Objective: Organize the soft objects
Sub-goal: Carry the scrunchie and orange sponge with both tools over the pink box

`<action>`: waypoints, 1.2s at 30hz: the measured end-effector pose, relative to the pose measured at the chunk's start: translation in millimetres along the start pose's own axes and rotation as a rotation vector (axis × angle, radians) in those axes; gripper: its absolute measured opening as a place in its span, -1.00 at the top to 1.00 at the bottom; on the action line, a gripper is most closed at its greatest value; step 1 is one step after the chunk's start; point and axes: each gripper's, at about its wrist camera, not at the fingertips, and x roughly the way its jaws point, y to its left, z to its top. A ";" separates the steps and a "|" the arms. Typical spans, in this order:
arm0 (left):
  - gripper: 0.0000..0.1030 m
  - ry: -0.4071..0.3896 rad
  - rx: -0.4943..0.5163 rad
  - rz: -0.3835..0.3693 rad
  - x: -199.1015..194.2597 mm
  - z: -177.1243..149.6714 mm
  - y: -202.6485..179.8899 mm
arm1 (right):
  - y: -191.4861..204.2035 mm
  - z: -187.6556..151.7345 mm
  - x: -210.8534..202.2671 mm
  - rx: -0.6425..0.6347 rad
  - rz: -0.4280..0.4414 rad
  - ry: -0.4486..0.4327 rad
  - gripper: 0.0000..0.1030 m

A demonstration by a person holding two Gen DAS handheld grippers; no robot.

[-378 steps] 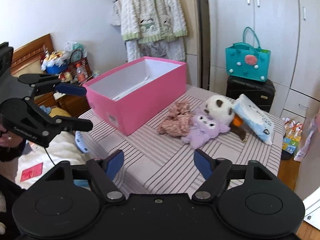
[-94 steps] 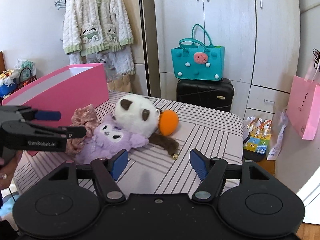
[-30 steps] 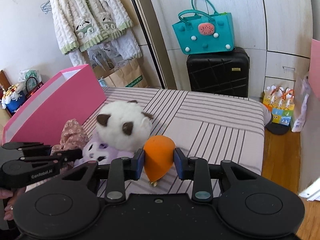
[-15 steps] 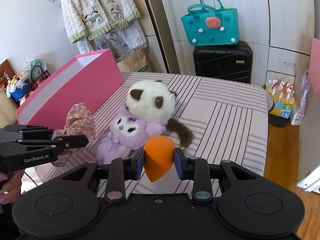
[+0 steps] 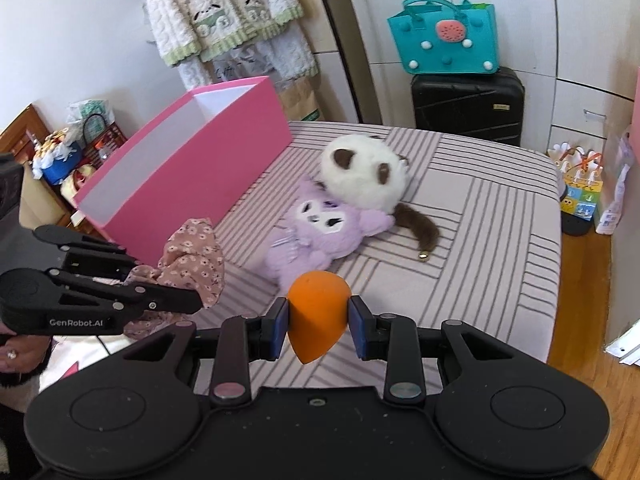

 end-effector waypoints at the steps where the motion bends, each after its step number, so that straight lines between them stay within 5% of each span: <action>1: 0.72 0.000 0.006 -0.003 -4.9 -0.7 0.5 | 3.4 -0.7 -1.6 -0.004 0.003 0.001 0.28; 24: 0.72 -0.039 0.063 -0.038 -104.6 -20.8 21.8 | 87.5 8.5 -31.0 -0.126 0.143 0.031 0.27; 36: 0.72 -0.022 0.056 0.039 -126.1 -19.8 62.5 | 134.5 25.6 -22.8 -0.165 0.254 0.022 0.27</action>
